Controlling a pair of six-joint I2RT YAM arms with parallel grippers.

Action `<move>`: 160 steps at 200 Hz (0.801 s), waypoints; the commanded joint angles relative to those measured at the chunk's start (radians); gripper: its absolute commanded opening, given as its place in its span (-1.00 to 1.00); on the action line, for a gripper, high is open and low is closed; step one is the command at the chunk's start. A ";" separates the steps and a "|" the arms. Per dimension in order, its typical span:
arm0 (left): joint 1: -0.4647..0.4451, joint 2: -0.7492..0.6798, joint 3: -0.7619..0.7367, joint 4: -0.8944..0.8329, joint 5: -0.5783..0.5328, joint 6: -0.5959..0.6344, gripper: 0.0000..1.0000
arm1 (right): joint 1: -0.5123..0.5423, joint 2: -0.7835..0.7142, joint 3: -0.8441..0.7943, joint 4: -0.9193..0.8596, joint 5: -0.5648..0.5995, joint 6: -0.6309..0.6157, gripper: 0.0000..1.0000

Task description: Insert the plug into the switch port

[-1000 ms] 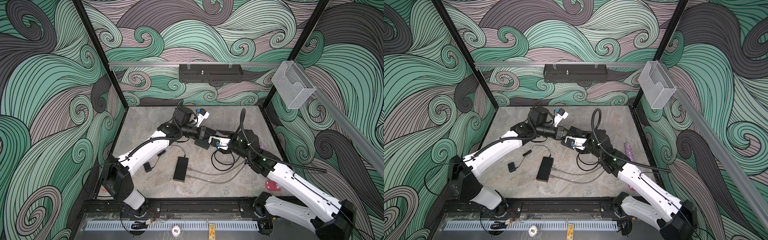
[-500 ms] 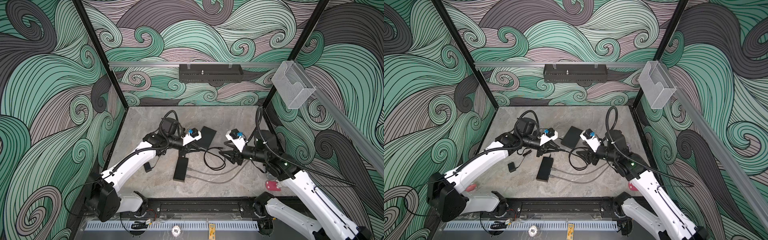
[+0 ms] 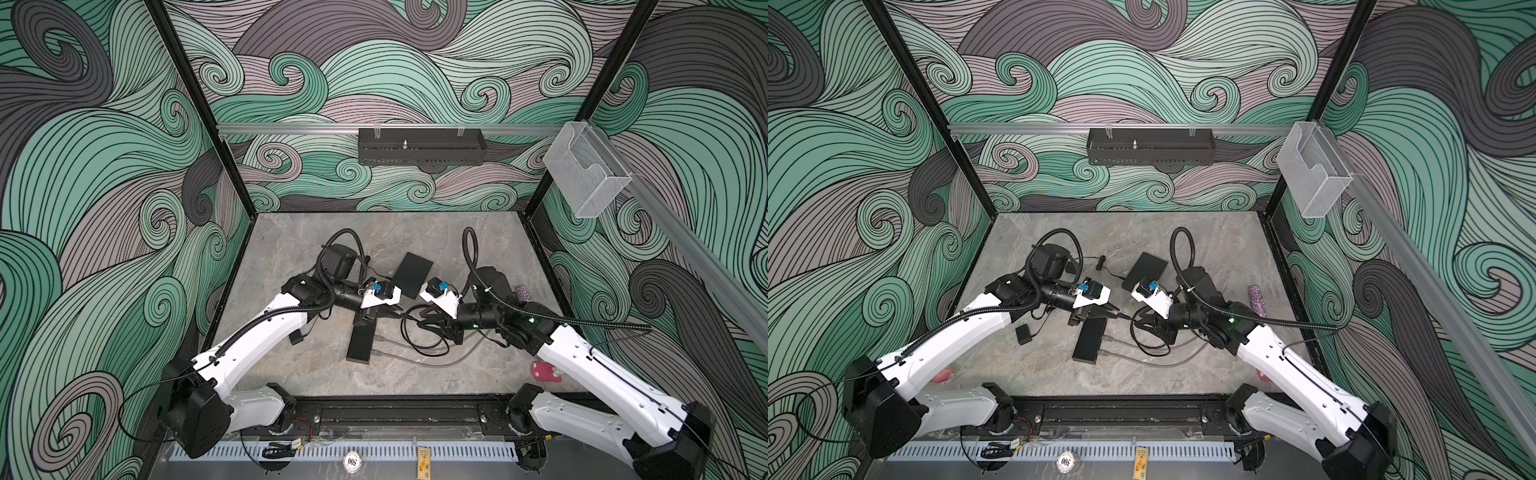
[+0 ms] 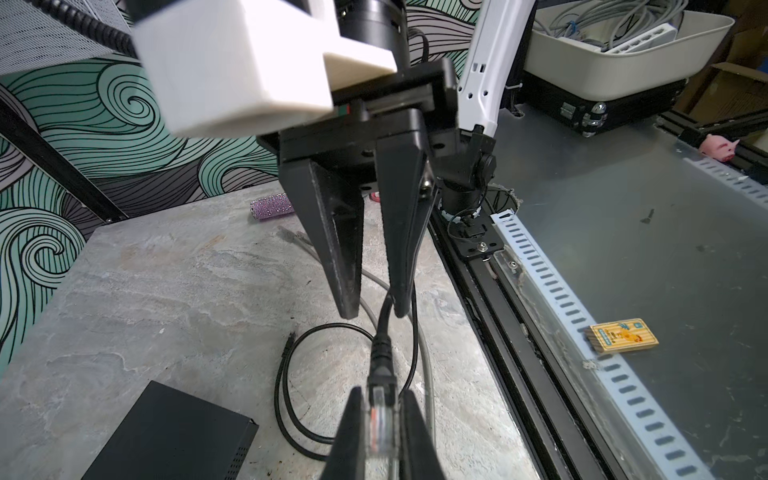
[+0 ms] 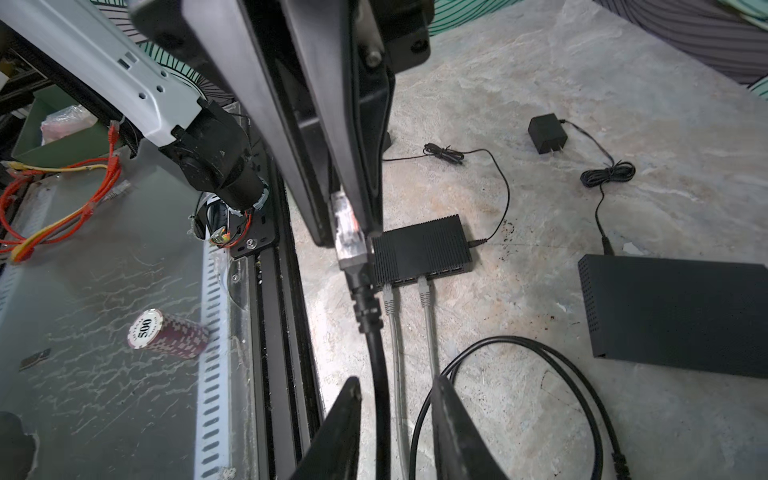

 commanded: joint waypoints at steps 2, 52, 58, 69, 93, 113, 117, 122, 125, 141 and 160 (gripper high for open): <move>-0.007 0.015 0.039 -0.010 0.052 -0.008 -1.00 | 0.038 -0.007 0.005 0.042 0.063 -0.068 -0.39; -0.007 0.025 0.046 -0.007 0.070 -0.024 -1.00 | 0.076 0.022 0.007 0.055 0.092 -0.087 -0.45; -0.007 0.025 0.046 -0.006 0.072 -0.025 -1.00 | 0.080 0.022 0.007 0.060 0.093 -0.087 -0.45; -0.008 0.028 0.047 -0.006 0.075 -0.029 -1.00 | 0.087 0.022 0.008 0.067 0.098 -0.087 -0.45; -0.007 0.031 0.051 -0.005 0.082 -0.035 -1.00 | 0.098 0.027 0.013 0.078 0.109 -0.087 -0.46; -0.007 0.033 0.051 -0.006 0.085 -0.037 -1.00 | 0.103 0.027 0.015 0.086 0.112 -0.087 -0.47; -0.008 0.034 0.051 -0.005 0.085 -0.038 -1.00 | 0.103 0.027 0.016 0.088 0.113 -0.087 -0.48; -0.009 0.033 0.051 -0.006 0.085 -0.038 -1.00 | 0.104 0.027 0.016 0.088 0.113 -0.087 -0.48; -0.009 0.033 0.051 -0.007 0.084 -0.038 -1.00 | 0.104 0.027 0.016 0.090 0.112 -0.088 -0.48; -0.009 0.034 0.050 -0.008 0.086 -0.038 -1.00 | 0.106 0.027 0.015 0.092 0.112 -0.085 -0.54; -0.010 0.035 0.051 -0.009 0.088 -0.040 -1.00 | 0.109 0.024 0.017 0.096 0.111 -0.081 -0.55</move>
